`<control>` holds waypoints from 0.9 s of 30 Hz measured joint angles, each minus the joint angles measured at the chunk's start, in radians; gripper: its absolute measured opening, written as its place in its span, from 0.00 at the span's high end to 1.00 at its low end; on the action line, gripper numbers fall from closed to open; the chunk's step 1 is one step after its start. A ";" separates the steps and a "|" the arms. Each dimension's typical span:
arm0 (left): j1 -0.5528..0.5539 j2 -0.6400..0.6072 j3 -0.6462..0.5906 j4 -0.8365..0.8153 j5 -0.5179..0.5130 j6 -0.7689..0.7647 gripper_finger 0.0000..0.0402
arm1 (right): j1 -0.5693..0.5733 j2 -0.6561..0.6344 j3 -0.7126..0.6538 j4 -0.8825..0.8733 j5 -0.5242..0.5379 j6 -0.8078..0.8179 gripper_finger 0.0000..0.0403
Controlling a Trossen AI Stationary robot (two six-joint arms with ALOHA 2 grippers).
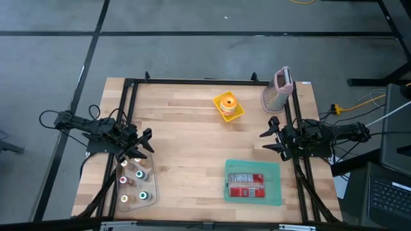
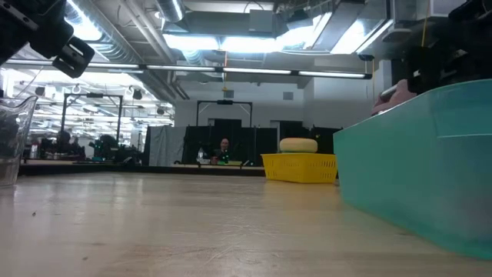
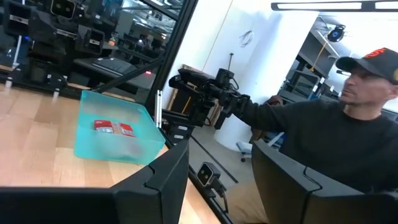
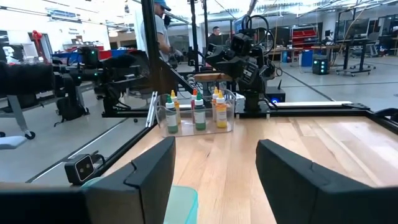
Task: Pick & Place Food Item
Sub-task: Return to Home Position
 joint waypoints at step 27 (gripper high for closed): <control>0.000 0.003 0.000 0.000 0.000 0.000 0.58 | -0.013 0.000 0.000 0.000 0.000 0.000 0.45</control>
